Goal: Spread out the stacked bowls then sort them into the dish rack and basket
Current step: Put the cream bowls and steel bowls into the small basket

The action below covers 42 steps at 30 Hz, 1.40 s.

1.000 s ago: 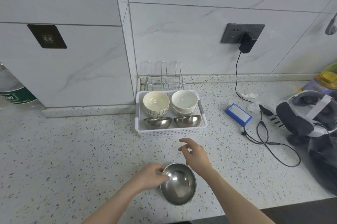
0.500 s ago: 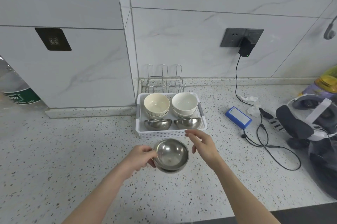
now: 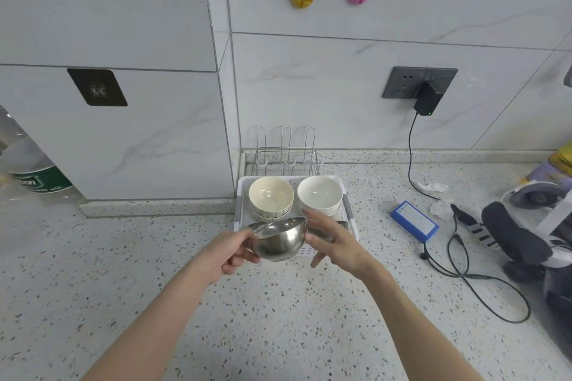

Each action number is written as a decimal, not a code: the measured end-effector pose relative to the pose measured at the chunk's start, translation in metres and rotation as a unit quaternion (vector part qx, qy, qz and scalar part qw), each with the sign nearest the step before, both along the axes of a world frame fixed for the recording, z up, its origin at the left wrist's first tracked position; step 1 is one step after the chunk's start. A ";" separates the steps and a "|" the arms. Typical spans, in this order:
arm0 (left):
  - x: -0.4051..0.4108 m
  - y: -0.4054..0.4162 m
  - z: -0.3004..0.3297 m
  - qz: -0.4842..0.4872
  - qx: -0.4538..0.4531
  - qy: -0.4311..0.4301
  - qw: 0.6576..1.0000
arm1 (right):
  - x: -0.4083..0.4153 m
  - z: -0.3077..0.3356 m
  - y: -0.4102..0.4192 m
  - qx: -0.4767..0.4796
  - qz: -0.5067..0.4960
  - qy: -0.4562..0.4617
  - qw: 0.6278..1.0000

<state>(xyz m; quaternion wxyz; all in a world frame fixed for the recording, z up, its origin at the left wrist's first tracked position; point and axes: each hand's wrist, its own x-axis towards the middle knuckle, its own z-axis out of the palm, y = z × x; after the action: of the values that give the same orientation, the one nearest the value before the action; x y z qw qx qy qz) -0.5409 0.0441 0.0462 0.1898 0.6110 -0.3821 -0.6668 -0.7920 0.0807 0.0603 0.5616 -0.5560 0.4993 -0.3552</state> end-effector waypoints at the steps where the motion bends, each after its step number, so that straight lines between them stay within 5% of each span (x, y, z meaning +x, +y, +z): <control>1: 0.001 -0.004 0.002 -0.001 0.004 -0.008 1.000 | 0.001 0.000 -0.005 0.001 0.012 -0.002 1.000; 6: 0.000 -0.026 0.012 0.005 -0.018 -0.073 0.997 | 0.008 0.005 -0.031 -0.013 0.007 0.027 1.000; 12: -0.008 -0.052 0.014 0.049 -0.158 -0.171 0.971 | 0.017 -0.005 -0.058 0.014 -0.032 0.113 0.993; 17: -0.006 -0.062 0.009 0.086 -0.128 -0.115 0.981 | 0.019 -0.012 -0.072 0.027 -0.047 0.111 0.992; 27: -0.012 -0.067 0.006 -0.055 -0.158 -0.175 0.970 | 0.014 -0.027 -0.087 0.042 -0.020 0.177 0.983; 42: -0.004 -0.072 -0.014 -0.076 -0.145 -0.149 0.975 | 0.011 -0.024 -0.091 0.054 0.038 0.252 0.966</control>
<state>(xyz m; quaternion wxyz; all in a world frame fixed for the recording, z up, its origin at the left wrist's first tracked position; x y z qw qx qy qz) -0.5445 -0.0283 0.0322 0.1660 0.6384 -0.5443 -0.5183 -0.7812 -0.0105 0.0358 0.4603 -0.6148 0.6215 -0.1546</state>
